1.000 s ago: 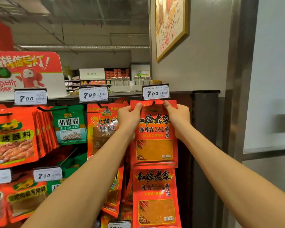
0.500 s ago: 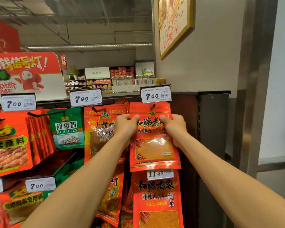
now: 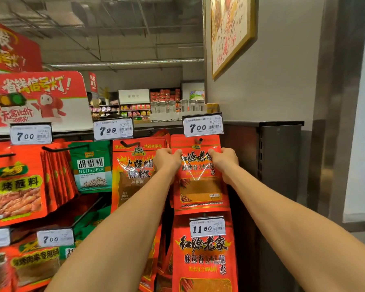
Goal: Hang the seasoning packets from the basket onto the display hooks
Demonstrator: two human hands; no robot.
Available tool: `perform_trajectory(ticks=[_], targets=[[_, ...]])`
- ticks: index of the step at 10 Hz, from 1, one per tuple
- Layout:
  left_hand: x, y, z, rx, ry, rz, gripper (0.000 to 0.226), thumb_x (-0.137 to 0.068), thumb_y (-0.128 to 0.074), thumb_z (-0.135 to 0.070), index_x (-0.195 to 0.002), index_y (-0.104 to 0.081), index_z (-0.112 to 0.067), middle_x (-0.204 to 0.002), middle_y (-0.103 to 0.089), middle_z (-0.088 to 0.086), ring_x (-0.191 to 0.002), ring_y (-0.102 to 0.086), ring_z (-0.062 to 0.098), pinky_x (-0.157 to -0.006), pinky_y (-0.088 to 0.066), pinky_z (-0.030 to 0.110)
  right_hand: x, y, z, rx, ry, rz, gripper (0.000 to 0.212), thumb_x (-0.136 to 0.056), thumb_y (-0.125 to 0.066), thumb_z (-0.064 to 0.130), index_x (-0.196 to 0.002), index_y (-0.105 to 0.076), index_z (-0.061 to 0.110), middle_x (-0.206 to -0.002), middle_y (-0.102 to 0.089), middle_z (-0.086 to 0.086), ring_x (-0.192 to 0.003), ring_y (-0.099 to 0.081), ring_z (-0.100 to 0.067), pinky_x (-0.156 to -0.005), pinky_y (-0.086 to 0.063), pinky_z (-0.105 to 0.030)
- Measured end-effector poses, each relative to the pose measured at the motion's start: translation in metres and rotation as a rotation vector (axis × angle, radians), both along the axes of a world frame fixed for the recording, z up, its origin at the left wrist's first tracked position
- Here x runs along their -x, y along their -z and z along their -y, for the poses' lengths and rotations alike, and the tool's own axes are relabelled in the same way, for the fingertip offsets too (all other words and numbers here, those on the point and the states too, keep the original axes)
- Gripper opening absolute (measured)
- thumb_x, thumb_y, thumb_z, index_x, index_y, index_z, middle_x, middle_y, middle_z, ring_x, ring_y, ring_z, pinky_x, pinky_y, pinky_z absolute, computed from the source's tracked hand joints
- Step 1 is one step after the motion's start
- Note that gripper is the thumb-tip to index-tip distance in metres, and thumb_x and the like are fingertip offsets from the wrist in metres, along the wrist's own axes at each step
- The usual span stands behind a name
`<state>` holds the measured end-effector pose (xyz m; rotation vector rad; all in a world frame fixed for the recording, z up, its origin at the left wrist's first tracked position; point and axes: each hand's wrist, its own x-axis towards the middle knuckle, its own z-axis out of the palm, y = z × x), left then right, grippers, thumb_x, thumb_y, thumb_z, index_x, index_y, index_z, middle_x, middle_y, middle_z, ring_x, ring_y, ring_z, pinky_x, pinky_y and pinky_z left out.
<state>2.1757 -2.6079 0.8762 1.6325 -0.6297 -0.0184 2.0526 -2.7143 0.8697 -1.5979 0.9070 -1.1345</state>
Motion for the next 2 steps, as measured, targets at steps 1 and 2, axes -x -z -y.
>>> perform_trajectory(ticks=[1, 2], targets=[[0.001, 0.005, -0.016, 0.022, 0.091, -0.001, 0.024, -0.091, -0.071, -0.032, -0.077, -0.065, -0.014, -0.082, -0.069, 0.006, -0.080, -0.064, 0.024, -0.076, -0.053, 0.037, 0.008, -0.001, -0.011, 0.044, 0.005, -0.059, 0.026, -0.098, -0.062, 0.042, -0.096, -0.068, 0.017, -0.098, -0.074, -0.004, -0.085, -0.071, -0.022, -0.085, -0.060, -0.044], [0.000, 0.002, -0.038, 0.042, 0.102, 0.098, 0.020, -0.092, -0.069, -0.028, -0.078, -0.074, -0.015, -0.086, -0.075, 0.003, -0.087, -0.070, 0.024, -0.082, -0.056, 0.038, 0.022, 0.002, -0.027, 0.265, 0.121, -0.160, 0.033, -0.098, -0.059, 0.049, -0.108, -0.057, 0.018, -0.110, -0.071, -0.004, -0.097, -0.069, -0.024, -0.090, -0.056, -0.046]])
